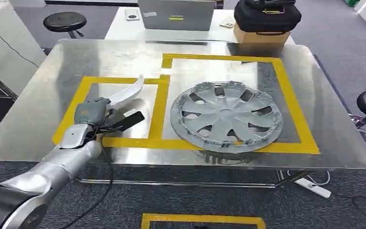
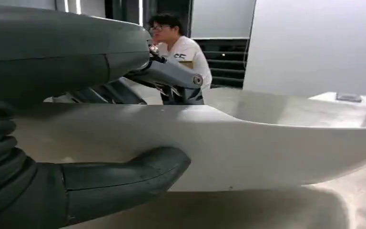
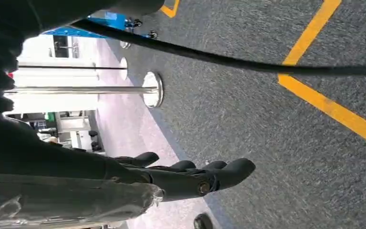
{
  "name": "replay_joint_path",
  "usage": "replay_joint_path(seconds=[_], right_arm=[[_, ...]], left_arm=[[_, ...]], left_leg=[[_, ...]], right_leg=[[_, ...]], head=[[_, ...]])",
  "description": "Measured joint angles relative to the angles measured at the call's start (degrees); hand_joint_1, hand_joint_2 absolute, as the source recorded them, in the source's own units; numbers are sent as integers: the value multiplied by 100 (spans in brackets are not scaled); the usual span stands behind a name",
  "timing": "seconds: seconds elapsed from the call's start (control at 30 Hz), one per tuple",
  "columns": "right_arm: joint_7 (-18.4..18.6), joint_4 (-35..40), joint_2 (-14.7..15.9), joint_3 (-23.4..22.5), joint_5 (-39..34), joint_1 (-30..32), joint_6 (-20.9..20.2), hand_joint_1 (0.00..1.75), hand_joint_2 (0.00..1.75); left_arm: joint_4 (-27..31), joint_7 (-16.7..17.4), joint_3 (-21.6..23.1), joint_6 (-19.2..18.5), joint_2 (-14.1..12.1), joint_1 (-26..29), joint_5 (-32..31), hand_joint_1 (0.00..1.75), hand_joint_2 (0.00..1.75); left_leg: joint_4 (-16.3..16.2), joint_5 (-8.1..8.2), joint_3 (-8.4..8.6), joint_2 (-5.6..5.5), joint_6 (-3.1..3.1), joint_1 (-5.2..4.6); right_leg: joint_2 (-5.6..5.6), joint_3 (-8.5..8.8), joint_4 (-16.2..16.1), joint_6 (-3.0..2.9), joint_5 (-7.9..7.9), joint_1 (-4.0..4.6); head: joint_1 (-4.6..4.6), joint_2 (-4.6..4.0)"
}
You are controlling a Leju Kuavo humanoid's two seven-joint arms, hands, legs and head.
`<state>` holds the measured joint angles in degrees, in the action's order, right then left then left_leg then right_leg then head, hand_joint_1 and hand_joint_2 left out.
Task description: Take the parts from the cabinet and place them on the table.
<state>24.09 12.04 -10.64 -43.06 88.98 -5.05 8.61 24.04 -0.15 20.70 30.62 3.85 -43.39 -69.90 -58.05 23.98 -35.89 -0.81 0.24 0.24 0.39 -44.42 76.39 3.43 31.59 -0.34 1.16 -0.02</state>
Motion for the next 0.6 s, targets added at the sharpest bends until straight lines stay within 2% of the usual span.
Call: replay_joint_path(seconds=[0.03,0.1,0.13,0.17,0.23,0.27,0.3,0.33,0.37,0.43,0.47,0.5,0.53,0.57,0.6], right_arm=[[0,0,0,0,0,6,0,0,175],[2,0,0,0,-2,2,0,0,175],[9,0,0,0,-2,1,0,0,175],[11,0,0,0,-2,-7,0,0,175],[17,0,0,-2,-2,5,0,0,175],[20,0,0,-2,-2,9,0,0,175],[22,0,-2,-2,-2,6,0,0,175],[24,0,0,-2,-2,5,2,0,175],[26,0,0,-2,-2,2,2,0,175],[26,0,0,-2,-2,-1,2,0,175],[26,0,0,-2,-2,1,2,0,175],[28,0,0,-2,-2,3,2,0,175],[28,0,0,-2,-2,2,2,0,175],[26,0,0,-2,-2,0,2,0,175],[26,0,0,-2,-2,-2,0,0,175]], left_arm=[[-24,111,-9,-61,-9,12,-48,175,175],[-50,255,-35,-109,-26,9,-133,175,175],[-61,310,-39,-138,-50,7,-175,175,175],[-72,336,-44,-159,-74,7,-205,175,175],[-101,356,-66,-179,-101,17,-218,175,175],[-111,367,-85,-179,-105,18,-223,175,175],[-114,369,-96,-179,-116,17,-225,175,175],[-118,371,-107,-179,-142,15,-225,175,175],[-118,371,-109,-179,-146,8,-229,175,175],[-131,371,-111,-196,-153,28,-232,175,175],[-144,371,-114,-236,-155,50,-232,175,175],[-155,360,-116,-282,-160,76,-229,175,175],[-166,312,-125,-363,-173,93,-214,175,175],[-170,268,-131,-407,-173,96,-203,175,175],[-170,244,-133,-435,-173,91,-199,175,175]], left_leg=[[-1,3,9,-13,0,-6],[-1,21,47,-23,-17,-7],[-3,36,51,-22,-42,-15],[-27,50,35,-24,-69,-50],[5,27,43,-22,-121,-34],[28,18,55,-23,-152,-24],[17,49,40,-20,-189,-20],[-71,123,14,-2,-224,-24],[-389,328,-130,2,-253,-22],[-1312,735,-587,7,-288,-10],[-1650,821,-767,8,-296,-9],[-1725,771,-823,8,-298,-4],[-1550,590,-753,9,-297,0],[-1146,331,-565,10,-295,6],[-625,79,-296,14,-296,14]], right_leg=[[1,107,-262,-21,-192,5],[1,572,-1228,-74,-681,15],[0,750,-1616,-98,-743,22],[5,840,-1717,-96,-704,28],[18,822,-1695,-122,-708,45],[19,825,-1702,-153,-716,55],[11,861,-1760,-198,-746,7],[10,874,-1767,-209,-751,3],[5,880,-1769,-239,-744,-6],[1,881,-1768,-241,-742,-15],[2,881,-1767,-242,-742,-18],[3,887,-1767,-242,-741,-22],[9,889,-1766,-241,-740,-27],[14,897,-1765,-234,-738,-34],[15,909,-1764,-216,-732,-42]], head=[[2,0],[2,0],[2,0],[-7,0],[-11,0],[-11,0],[-7,0],[-24,0],[-50,0],[-48,0],[-55,0],[-50,0],[-53,0],[-50,0],[-50,0]])
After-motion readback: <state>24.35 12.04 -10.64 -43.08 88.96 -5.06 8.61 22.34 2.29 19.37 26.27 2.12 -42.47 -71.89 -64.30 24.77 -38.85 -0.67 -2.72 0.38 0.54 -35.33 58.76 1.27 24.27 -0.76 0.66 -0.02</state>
